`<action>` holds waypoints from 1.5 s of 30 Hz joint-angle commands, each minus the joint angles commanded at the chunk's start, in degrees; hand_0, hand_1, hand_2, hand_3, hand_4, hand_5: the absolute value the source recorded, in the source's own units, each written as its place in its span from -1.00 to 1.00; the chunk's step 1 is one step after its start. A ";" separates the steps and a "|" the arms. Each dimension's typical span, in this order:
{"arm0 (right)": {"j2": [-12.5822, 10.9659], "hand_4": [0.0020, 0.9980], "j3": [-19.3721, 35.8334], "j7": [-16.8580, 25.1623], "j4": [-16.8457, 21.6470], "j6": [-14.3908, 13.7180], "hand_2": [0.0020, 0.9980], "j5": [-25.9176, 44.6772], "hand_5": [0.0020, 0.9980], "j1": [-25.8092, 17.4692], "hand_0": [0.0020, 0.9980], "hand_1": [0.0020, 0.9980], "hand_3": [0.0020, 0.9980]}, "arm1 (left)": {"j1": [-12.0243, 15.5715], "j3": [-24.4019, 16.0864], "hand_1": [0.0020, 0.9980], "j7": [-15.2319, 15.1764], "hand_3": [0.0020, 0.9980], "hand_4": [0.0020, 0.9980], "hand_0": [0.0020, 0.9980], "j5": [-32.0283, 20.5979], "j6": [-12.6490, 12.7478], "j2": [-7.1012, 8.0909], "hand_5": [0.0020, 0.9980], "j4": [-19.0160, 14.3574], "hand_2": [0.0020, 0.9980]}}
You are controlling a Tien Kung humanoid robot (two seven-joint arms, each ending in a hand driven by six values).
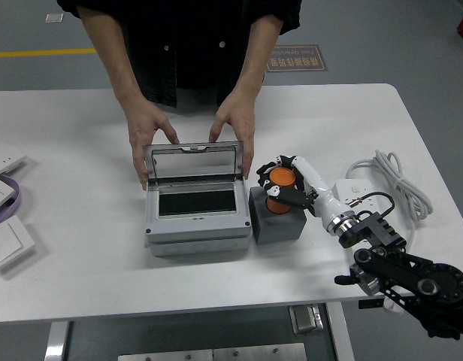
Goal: Pick up the cylinder from the cube,place it in the box,flap close box
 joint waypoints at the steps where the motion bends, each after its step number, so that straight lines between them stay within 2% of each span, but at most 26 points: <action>1: 0.06 -1.00 0.08 0.11 0.04 -0.12 -0.33 -0.04 -1.00 0.00 -0.10 -0.24 -0.55 | 0.00 0.00 0.19 -0.04 0.31 0.49 0.25 0.00 0.04 0.00 -0.41 0.00 0.23; 10: 0.40 -1.00 1.19 0.45 1.25 -1.57 -0.35 -0.71 -1.00 -0.22 -0.11 -0.26 -0.57 | 0.01 -0.05 0.19 -0.31 0.31 0.49 0.25 0.00 0.38 -0.05 -0.41 0.06 0.23; 17: 0.57 -1.00 2.14 -3.50 7.68 -4.38 -0.36 -4.04 -1.00 1.07 -0.12 -0.27 -0.57 | 0.12 0.04 0.19 -0.33 0.31 0.49 0.24 -0.12 0.50 -0.08 -0.41 0.09 0.22; 23: 1.44 -1.00 -0.52 -4.44 12.48 -4.02 -0.38 2.45 -1.00 4.45 -0.14 -0.29 -0.58 | 0.21 0.53 0.19 -0.26 0.31 0.49 0.24 -0.57 0.52 0.03 -0.41 0.13 0.22; 24: 1.73 -1.00 -1.03 -4.61 12.97 -3.95 -0.49 3.48 -1.00 5.05 -0.63 -0.59 -0.61 | 0.23 0.63 0.19 -0.24 0.31 0.49 0.24 -0.67 0.51 0.05 -0.42 0.14 0.22; 27: 3.19 -1.00 -2.95 -6.15 14.03 -4.32 -0.49 4.04 -1.00 7.67 -0.63 -0.59 -0.61 | 0.30 0.99 0.19 -0.17 0.31 0.49 0.24 -1.00 0.49 0.10 -0.42 0.16 0.22; 29: 4.40 -1.00 -4.32 -7.86 14.12 -4.99 -0.49 1.89 -1.00 9.73 -0.63 -0.59 -0.61 | 0.31 1.15 0.19 -0.13 0.31 0.49 0.24 -1.10 0.48 0.14 -0.42 0.17 0.22; 30: 4.89 -1.00 -4.90 -8.57 14.04 -5.22 -0.54 0.88 -1.00 10.58 -0.77 -0.66 -0.65 | 0.30 1.20 0.19 -0.12 0.31 0.49 0.24 -1.12 0.47 0.17 -0.41 0.17 0.22; 35: 7.68 -1.00 -8.20 -14.46 12.82 -5.30 -0.54 -6.14 -1.00 15.23 -0.77 -0.66 -0.65 | 0.12 1.48 0.19 -0.07 0.31 0.49 0.24 -1.24 0.46 0.39 -0.41 0.20 0.22; 36: 8.28 -1.00 -8.74 -16.11 12.46 -4.74 -0.59 -8.28 -1.00 16.04 -0.83 -0.72 -0.66 | 0.07 1.52 0.18 -0.06 0.31 0.49 0.24 -1.26 0.45 0.44 -0.41 0.21 0.21; 41: 10.44 -1.00 -10.95 -23.63 10.36 -1.44 -0.59 -18.33 -1.00 18.52 -0.83 -0.72 -0.66 | -0.12 1.61 0.18 -0.03 0.31 0.49 0.24 -1.26 0.45 0.58 -0.41 0.22 0.21; 42: 10.86 -1.00 -11.56 -25.61 9.67 -0.65 -0.63 -21.06 -1.00 18.96 -0.92 -0.77 -0.68 | -0.17 1.62 0.18 -0.03 0.30 0.49 0.24 -1.24 0.45 0.61 -0.41 0.21 0.21; 45: 11.68 -1.00 -13.24 -29.97 7.72 0.98 -0.63 -27.58 -1.00 19.95 -0.92 -0.77 -0.68 | -0.27 1.66 0.18 -0.02 0.30 0.49 0.24 -1.23 0.45 0.67 -0.41 0.21 0.21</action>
